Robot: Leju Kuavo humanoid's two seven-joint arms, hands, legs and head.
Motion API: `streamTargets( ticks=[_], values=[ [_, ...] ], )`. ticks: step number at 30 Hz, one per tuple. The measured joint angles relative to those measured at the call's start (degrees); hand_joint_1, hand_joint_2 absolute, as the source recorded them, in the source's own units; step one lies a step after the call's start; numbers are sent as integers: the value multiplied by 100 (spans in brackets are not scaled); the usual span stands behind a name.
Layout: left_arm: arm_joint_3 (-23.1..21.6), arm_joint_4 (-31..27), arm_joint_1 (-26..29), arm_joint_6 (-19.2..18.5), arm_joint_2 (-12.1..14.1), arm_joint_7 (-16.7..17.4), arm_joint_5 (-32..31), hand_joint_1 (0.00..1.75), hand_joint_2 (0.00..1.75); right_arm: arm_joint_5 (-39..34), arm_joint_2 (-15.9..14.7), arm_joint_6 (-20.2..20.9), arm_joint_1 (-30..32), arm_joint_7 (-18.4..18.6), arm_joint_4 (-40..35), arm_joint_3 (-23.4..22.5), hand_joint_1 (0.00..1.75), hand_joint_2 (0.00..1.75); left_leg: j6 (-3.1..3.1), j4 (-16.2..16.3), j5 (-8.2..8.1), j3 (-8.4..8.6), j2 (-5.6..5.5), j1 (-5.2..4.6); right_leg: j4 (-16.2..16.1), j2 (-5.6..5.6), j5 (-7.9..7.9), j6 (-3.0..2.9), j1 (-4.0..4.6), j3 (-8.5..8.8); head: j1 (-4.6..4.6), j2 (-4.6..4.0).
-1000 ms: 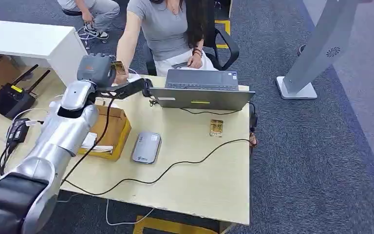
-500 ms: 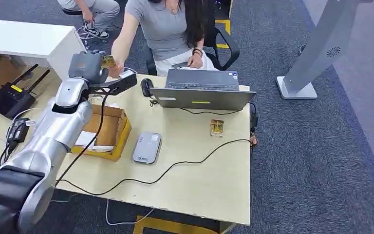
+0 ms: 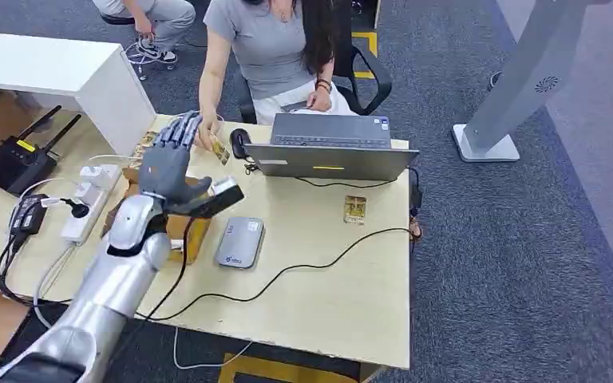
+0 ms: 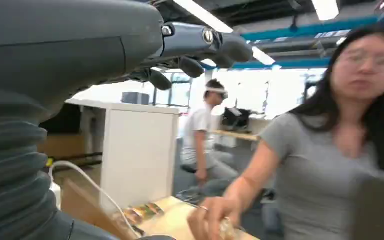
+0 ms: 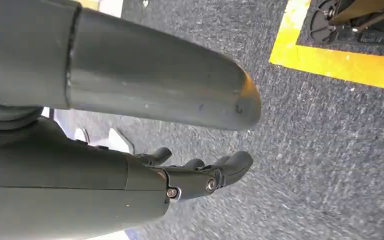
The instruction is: Pass the card to the sensor for recognition and then transmit it.
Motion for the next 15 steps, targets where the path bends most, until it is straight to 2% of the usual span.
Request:
streamTargets(
  ticks=[3, 7, 11, 15],
  values=[
    [28, -951, 1141, 262, 4, -177, 61, 0, 175, -72, 26, -76, 52, 0, 0, -138, 0, 0, 2, 0, -10, -4, 2, 0, -2, 2, -13, 7, 0, -2, 0, 0],
    [214, -1960, 2364, 364, 70, -361, 173, 0, 175, -120, 48, -122, 99, -50, 0, -310, 0, 0, -3, 0, -15, -4, -4, 3, -2, -4, -19, 8, 0, -7, 2, 0],
    [363, -2521, 2926, 340, 151, -389, 199, 0, 175, -138, 55, -131, 101, -70, 0, -417, 0, 0, -3, -3, -14, -7, -16, 5, -2, -25, -21, 7, 1, 1, 2, 0],
    [529, -2803, 3390, 160, 271, -230, 64, 0, 175, -155, 72, -155, 121, -85, 0, -502, 0, 0, -4, -4, -13, 1, -13, 5, -2, -23, -20, 5, 1, 1, 0, 0]
  ],
)
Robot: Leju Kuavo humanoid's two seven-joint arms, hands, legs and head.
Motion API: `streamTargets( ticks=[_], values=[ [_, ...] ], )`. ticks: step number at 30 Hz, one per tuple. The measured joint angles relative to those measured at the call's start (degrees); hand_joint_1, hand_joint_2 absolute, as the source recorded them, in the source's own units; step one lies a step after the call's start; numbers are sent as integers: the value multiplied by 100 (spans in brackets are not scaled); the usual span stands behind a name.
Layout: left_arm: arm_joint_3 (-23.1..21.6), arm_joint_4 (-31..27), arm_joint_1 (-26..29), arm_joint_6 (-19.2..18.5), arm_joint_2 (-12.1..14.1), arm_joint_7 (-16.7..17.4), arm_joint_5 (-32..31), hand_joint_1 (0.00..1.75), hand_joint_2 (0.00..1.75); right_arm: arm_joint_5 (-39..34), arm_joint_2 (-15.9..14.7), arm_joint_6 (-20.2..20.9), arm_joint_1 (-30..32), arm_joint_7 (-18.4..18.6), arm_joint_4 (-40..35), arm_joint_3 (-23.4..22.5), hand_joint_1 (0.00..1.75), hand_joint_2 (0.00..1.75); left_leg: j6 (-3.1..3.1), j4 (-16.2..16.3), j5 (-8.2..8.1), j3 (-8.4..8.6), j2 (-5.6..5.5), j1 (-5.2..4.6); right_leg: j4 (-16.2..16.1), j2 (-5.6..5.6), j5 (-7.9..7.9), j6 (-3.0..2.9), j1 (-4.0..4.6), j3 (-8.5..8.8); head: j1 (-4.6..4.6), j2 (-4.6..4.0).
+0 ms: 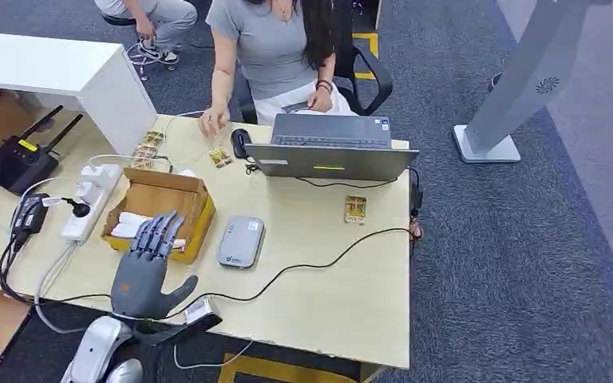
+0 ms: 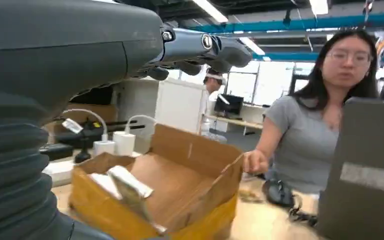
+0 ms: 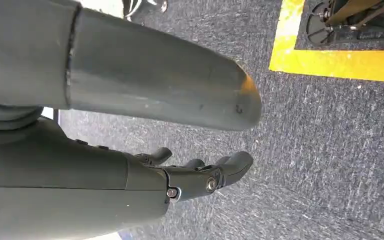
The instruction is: Pass the card to the sensor for recognition and then transmit it.
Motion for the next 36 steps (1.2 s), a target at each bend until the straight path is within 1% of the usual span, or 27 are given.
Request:
streamTargets(
  ticks=[1, 2, 4, 5, 8, 12, 17, 20, 29, 32, 36],
  values=[
    [40, -40, 74, -242, 49, 137, -77, 0, 175, -7, 2, -2, 6, 0, 0, -22, 0, 0, 1, 0, 1, 0, -6, 0, 0, -5, 0, 0, 0, 3, 2, 0],
    [81, -53, 131, -668, 113, 349, -181, 0, 175, -15, 7, -4, 5, 0, 0, -44, 0, 0, 5, 0, 4, 0, -9, 0, 0, -9, 0, 0, 1, 5, 2, 0],
    [155, -51, 257, -1307, 263, 741, -350, 0, 175, -7, 17, -15, 2, 24, 0, -70, 0, 0, 5, 0, 4, 0, -7, 2, 1, -6, 0, -1, 2, 4, 0, 0],
    [212, -44, 293, -1448, 334, 855, -383, 0, 175, 13, 20, -15, 4, 46, 0, -79, 0, 0, 5, 0, 4, 0, -7, 2, 1, -6, 0, -1, 2, 3, 0, 0],
    [421, 87, 289, -1671, 512, 958, -411, 0, 175, 48, 20, -7, 8, 83, 0, -116, 0, 0, 2, 0, 7, 0, -15, 2, 1, -14, 0, -1, 7, 4, 0, 0],
    [516, 247, 240, -1824, 579, 993, -442, 0, 175, 90, 20, 2, 3, 85, 0, -127, 0, 0, 2, 0, 7, -1, -14, 1, 0, -14, 0, 0, 6, 6, 0, 0],
    [566, 374, 95, -1848, 606, 1000, -495, 0, 175, 109, 33, 4, -5, 85, 0, -155, 0, 0, 3, 1, 7, 0, -16, 0, 0, -14, 2, 1, 4, 7, 0, 0],
    [566, 408, -5, -1734, 584, 997, -558, 0, 175, 144, 42, 7, -12, 85, 0, -162, 0, 0, 3, 2, 8, 0, -16, 0, 0, -14, 2, 2, 4, 7, 0, 0],
    [566, 470, -184, -1005, 357, 886, -652, 0, 175, 256, 50, 44, -23, 61, 0, -208, 0, 0, 3, 3, 8, 0, -16, 0, 0, -13, 3, 1, 4, 7, 0, 0],
    [566, 492, -217, -941, 306, 877, -669, 0, 175, 273, 50, 46, -25, 52, 0, -208, 0, 0, 3, 3, 8, 0, -15, 0, 0, -13, 3, 1, 4, 6, 0, 0],
    [566, 553, -292, -534, 212, 772, -768, 0, 175, 334, 50, 70, -29, 55, 0, -214, 0, 0, 3, 3, 8, 0, -15, 0, 0, -13, 3, 1, 4, 7, 2, 0]
  ],
)
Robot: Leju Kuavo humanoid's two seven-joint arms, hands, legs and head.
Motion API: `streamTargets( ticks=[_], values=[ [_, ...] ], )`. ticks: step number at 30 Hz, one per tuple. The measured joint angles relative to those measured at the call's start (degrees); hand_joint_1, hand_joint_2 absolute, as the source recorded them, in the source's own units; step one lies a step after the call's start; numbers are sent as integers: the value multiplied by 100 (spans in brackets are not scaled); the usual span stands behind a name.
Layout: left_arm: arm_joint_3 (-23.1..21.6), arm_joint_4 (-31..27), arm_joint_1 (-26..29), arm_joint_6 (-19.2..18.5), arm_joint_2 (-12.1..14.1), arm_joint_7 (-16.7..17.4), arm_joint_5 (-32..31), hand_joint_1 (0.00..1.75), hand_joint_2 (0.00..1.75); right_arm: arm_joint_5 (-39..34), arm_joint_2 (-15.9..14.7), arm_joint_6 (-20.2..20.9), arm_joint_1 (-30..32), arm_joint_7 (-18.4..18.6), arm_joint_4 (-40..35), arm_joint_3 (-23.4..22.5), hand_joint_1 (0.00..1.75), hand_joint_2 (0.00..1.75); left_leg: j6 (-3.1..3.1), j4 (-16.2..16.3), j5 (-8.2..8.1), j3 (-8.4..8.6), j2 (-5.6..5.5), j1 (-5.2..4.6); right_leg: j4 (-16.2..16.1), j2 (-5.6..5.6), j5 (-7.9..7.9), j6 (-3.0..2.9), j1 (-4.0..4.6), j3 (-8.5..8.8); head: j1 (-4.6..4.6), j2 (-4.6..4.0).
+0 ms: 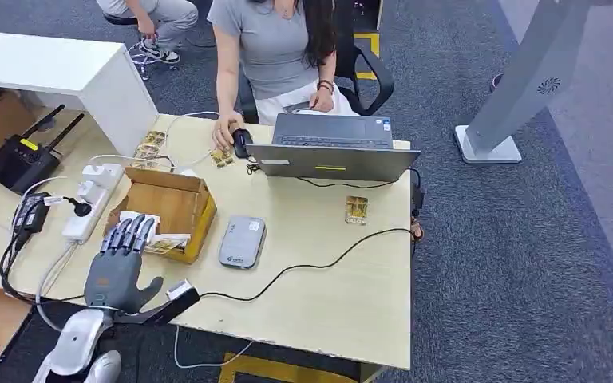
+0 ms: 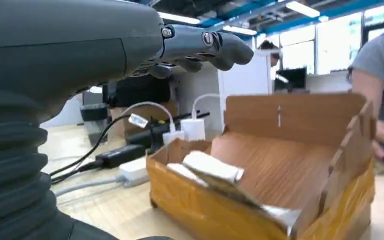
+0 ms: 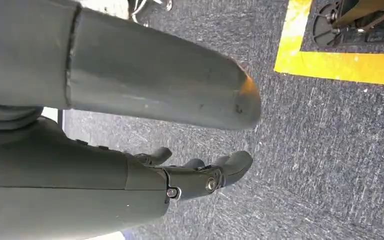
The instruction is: Pass the card to the sensor for recognition and then transmit it.
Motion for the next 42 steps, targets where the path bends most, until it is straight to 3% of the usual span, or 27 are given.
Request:
streamTargets(
  ticks=[3, 10, 26, 27, 42],
  values=[
    [0, 81, -83, -38, -55, 18, -42, 0, 175, 46, 0, 18, -3, 0, 0, -9, 0, 0, 0, 0, 0, 0, 0, 0, 0, 0, 0, 0, 0, 0, 0, 0],
    [2, 515, -322, -564, -85, 225, -55, 0, 175, 122, 0, 61, -12, 24, -2, -46, 0, 0, 0, 0, 2, 0, 0, 0, 0, 0, 1, -1, 0, 0, 0, 0],
    [44, 1008, -532, -693, -83, 236, -35, 0, 175, 179, 0, 96, -23, 24, -2, -85, 0, 0, 0, 0, 2, 0, 1, 0, 0, 1, 1, -1, 0, 0, -2, 0],
    [48, 1010, -532, -693, -83, 236, -35, 175, 175, 179, 0, 96, -23, 24, -2, -85, 0, 0, 0, 0, 2, 0, 1, 0, 0, 1, 1, -1, 0, 0, 0, 0],
    [83, 1029, -545, -136, -129, -103, 140, 175, 175, 278, 0, 114, -25, -20, -2, -166, 0, 0, 0, 0, 2, 4, 0, 0, 0, 0, 1, -1, 0, 4, 0, 0]
  ],
)
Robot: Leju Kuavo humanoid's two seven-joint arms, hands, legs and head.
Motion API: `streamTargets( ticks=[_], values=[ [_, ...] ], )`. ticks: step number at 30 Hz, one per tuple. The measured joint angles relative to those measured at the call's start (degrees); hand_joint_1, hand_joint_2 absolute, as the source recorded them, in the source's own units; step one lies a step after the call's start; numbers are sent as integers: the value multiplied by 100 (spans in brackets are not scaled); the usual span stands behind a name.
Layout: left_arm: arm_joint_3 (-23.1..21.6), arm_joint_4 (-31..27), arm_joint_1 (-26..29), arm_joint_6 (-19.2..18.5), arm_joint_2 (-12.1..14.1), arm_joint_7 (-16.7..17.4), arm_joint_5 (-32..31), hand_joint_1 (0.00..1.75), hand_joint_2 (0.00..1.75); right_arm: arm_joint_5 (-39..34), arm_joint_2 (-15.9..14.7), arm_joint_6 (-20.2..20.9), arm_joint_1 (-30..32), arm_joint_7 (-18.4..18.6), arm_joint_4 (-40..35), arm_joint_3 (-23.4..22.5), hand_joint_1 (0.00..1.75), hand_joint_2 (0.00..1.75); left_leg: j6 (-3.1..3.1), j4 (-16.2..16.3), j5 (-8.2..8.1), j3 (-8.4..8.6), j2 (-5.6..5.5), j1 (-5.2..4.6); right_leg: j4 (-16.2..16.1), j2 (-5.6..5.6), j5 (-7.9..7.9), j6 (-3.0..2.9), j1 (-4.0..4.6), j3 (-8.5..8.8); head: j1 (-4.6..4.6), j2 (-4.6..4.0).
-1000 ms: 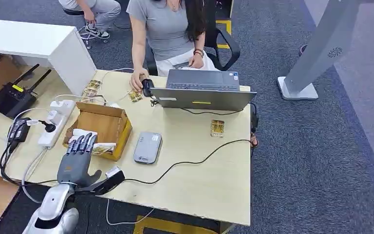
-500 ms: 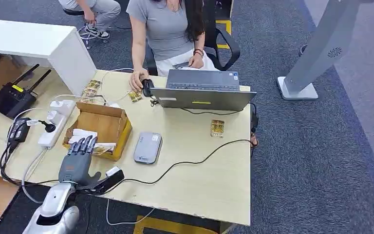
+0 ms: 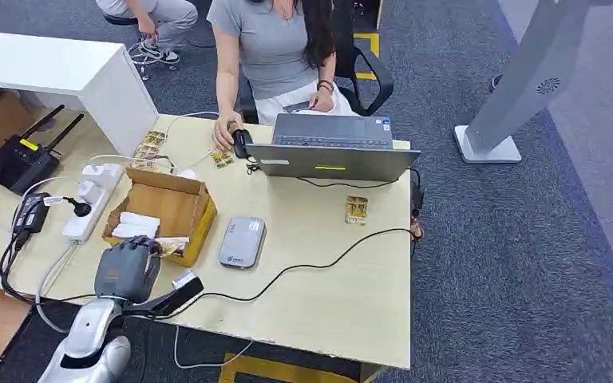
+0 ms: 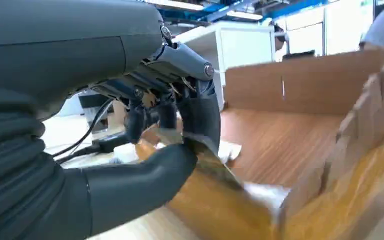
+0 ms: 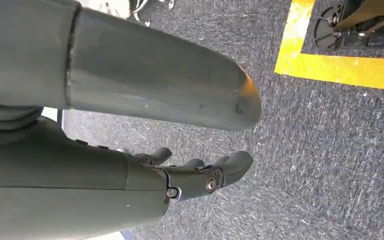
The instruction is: Pass the card to the sensor for recognition and then transmit it.
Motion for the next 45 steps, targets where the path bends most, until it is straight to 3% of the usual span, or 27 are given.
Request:
streamTargets(
  ticks=[12, 18, 25, 33, 41, 42, 45],
  values=[
    [2, 7, -134, 127, -57, -149, -37, 175, 175, 61, 0, 68, -10, 52, 0, -57, 0, 0, 0, 1, 1, 8, 0, 0, 0, 0, 1, 0, 0, 4, -2, 0],
    [2, 229, -609, 466, -79, -247, -103, 175, 175, 216, 0, 92, -45, 52, 0, -57, 0, 0, -2, 2, 7, 6, -3, 1, 0, -1, 4, -1, 0, 5, 0, 0],
    [2, 758, -1861, 839, -63, -247, -286, 175, 175, 457, -2, 138, -108, -44, -4, -57, 0, 0, 0, 4, 23, 4, -9, 2, 1, -8, 18, -9, 2, 2, 0, 0],
    [-9, 1426, -3371, 719, -83, -85, -501, 175, 175, 619, -9, 146, -147, -46, -7, -57, 0, 0, 2, 5, 30, 0, -9, 2, 1, -7, 26, -2, 2, -3, 0, 0],
    [-129, 2563, -4729, 608, -146, 293, -857, 175, 175, 745, -15, 203, -185, -37, -7, -57, 0, 0, -1, 5, 32, 0, -1, 1, 1, 4, 32, -1, 1, -5, -2, 0],
    [-131, 2688, -4838, 621, -155, 330, -855, 0, 175, 747, -15, 203, -186, -35, -7, -57, 0, 0, -1, 5, 32, 0, -1, 1, 1, 4, 32, -1, 2, -5, 0, 0],
    [-131, 3018, -5053, 614, -162, 400, -852, 0, 175, 782, -15, 205, -189, -35, -7, -57, 0, 0, -1, 5, 32, -1, -2, 1, 1, 4, 32, -2, 2, -6, 2, 0]
  ],
)
